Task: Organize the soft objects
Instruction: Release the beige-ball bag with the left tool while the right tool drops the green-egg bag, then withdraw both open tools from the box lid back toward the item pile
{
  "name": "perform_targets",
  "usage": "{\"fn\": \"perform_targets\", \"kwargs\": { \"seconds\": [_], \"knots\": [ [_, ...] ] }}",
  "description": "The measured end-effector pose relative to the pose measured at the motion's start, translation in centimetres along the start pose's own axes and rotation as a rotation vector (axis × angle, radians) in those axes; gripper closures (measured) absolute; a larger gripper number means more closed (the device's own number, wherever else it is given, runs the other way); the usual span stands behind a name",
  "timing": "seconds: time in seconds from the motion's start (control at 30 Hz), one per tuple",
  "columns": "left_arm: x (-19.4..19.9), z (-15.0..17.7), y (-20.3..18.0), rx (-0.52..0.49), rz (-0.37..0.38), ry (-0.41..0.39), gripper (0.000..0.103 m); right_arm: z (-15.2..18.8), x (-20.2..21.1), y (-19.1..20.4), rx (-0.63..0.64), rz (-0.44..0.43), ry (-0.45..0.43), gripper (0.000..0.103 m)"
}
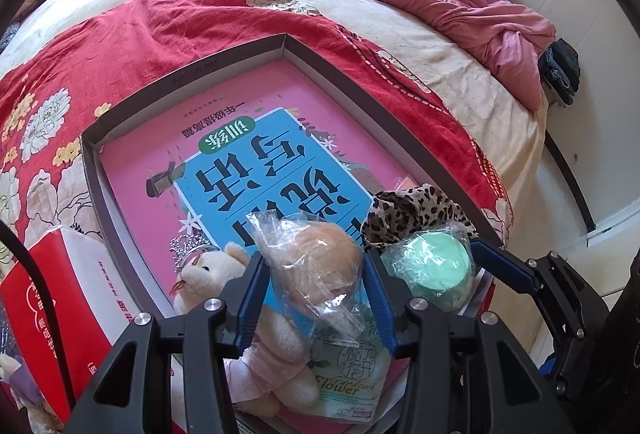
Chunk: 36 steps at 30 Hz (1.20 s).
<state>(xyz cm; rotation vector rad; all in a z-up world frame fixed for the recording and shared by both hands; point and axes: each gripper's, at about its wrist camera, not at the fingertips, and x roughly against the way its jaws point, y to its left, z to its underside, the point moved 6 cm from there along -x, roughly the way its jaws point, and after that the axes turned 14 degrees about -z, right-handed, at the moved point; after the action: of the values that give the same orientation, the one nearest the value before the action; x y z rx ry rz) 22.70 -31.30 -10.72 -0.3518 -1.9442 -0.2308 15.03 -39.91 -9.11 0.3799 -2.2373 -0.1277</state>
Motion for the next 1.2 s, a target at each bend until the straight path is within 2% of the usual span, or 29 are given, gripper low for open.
{"fn": "perform_targets", "kwargs": {
  "seconds": [0.23,0.37,0.77,0.9,1.1,1.2],
  "knots": [
    [-0.1,0.2,-0.1,-0.005,0.001,0.02,0.055,-0.2,0.2,0.5,0.028,0.016,-0.007,0.033],
    [-0.1,0.2,0.0,-0.004,-0.001,0.028,0.054,0.0,0.1,0.6,0.041,0.033,0.004,0.028],
    [-0.6,-0.4,0.4,0.023,-0.009,0.055,0.05,-0.1,0.3,0.3,0.036,0.04,-0.004,0.027],
    [-0.2,-0.4,0.5,0.03,-0.007,0.046,0.044,-0.1,0.3,0.2,0.032,0.039,-0.005,0.027],
    [1.5,-0.8,1.1,0.059,0.01,-0.01,0.031,-0.2,0.6,0.2,0.027,0.037,-0.017,0.027],
    [2.5,-0.9,1.4,0.072,0.013,-0.028,0.029,-0.2,0.7,0.2,0.024,0.04,-0.024,0.026]
  ]
}}
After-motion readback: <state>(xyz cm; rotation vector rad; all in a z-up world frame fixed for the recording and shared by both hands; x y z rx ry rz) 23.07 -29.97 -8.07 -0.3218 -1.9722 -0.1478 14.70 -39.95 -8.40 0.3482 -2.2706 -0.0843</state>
